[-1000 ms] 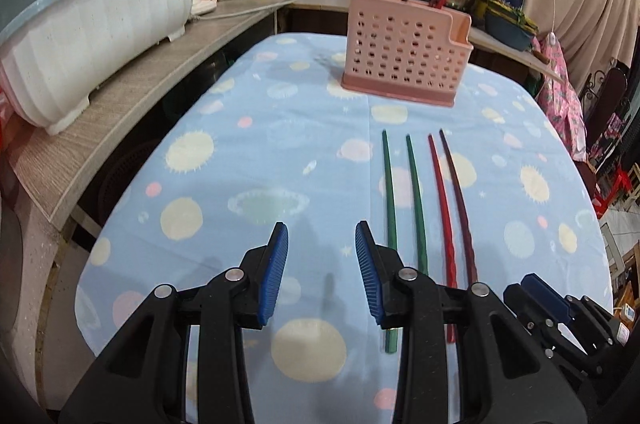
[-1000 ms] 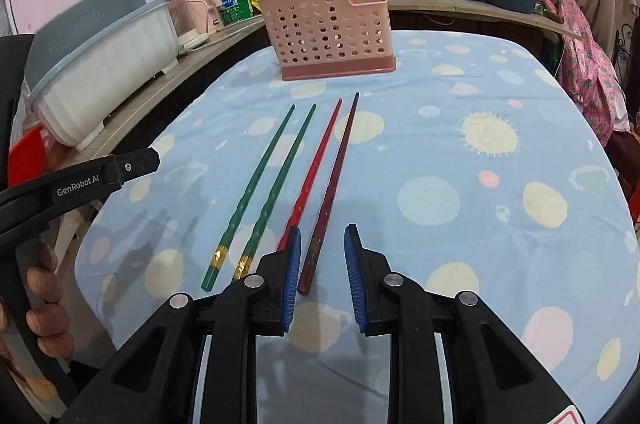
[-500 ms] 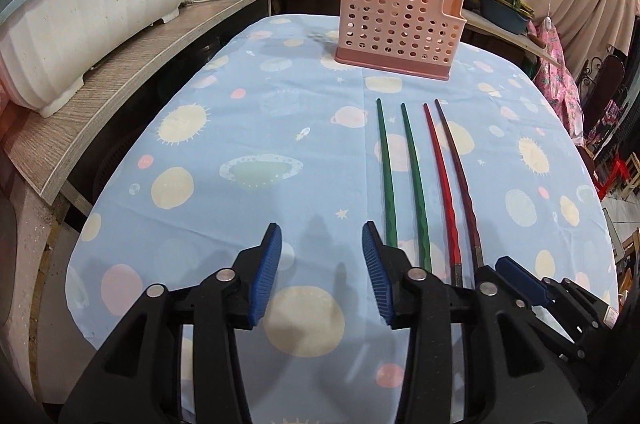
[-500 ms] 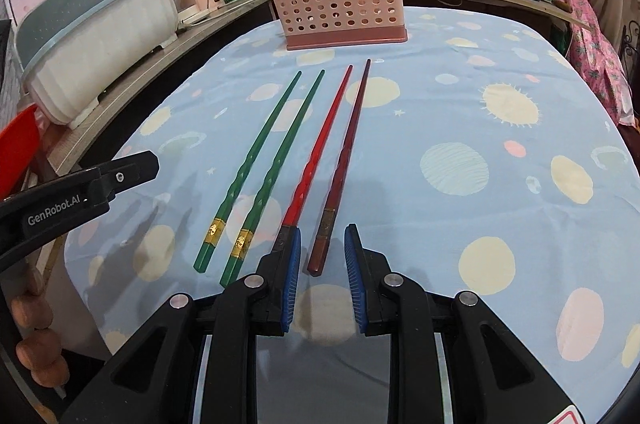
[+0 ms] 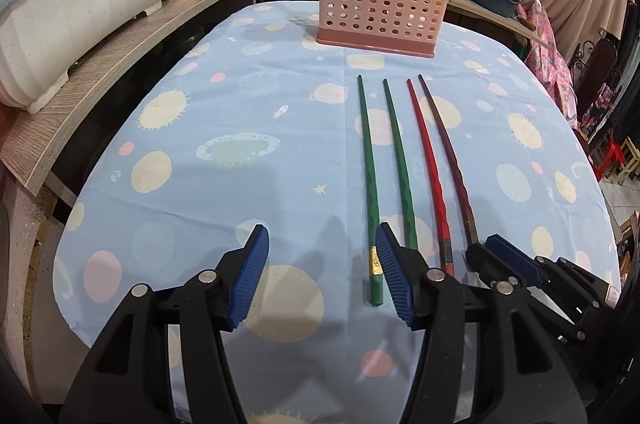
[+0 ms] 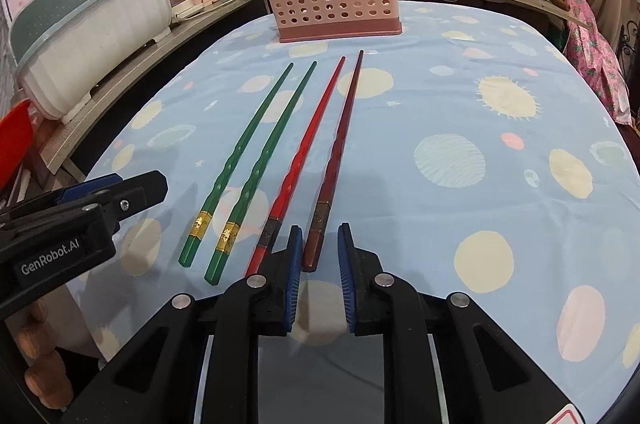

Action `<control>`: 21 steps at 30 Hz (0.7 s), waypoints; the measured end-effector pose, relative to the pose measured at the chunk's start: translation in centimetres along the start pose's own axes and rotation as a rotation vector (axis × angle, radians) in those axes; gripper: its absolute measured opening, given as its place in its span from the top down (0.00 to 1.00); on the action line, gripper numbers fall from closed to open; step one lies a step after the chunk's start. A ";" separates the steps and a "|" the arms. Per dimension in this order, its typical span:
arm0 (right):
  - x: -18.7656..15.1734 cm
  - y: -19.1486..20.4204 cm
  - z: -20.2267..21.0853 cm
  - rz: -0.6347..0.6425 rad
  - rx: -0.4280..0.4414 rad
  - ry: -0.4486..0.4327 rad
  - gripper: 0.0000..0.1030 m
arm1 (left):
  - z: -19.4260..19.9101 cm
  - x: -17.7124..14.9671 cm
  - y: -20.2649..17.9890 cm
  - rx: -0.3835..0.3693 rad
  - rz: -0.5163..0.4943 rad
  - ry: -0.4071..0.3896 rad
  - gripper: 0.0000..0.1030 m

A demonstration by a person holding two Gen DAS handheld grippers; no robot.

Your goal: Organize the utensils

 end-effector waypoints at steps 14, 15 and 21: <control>-0.2 -1.1 0.0 -0.021 -0.013 -0.003 0.93 | -1.5 -1.3 -1.1 -0.012 -0.027 0.045 0.49; -0.2 -1.2 0.0 -0.026 -0.011 -0.002 0.93 | -1.6 -1.4 -1.2 -0.012 -0.027 0.048 0.49; -0.3 -1.4 0.1 -0.031 -0.009 -0.002 0.93 | -2.2 -1.8 -1.3 -0.011 -0.031 0.063 0.49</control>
Point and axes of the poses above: each gripper's, at about its wrist camera, not at the fingertips, and z roughly against the way its jaws point, y to its left, x to its top, the point moved 3 cm from there along -z, roughly the way its jaws point, and after that the axes turned 10 degrees about -x, right-handed, at the moved point
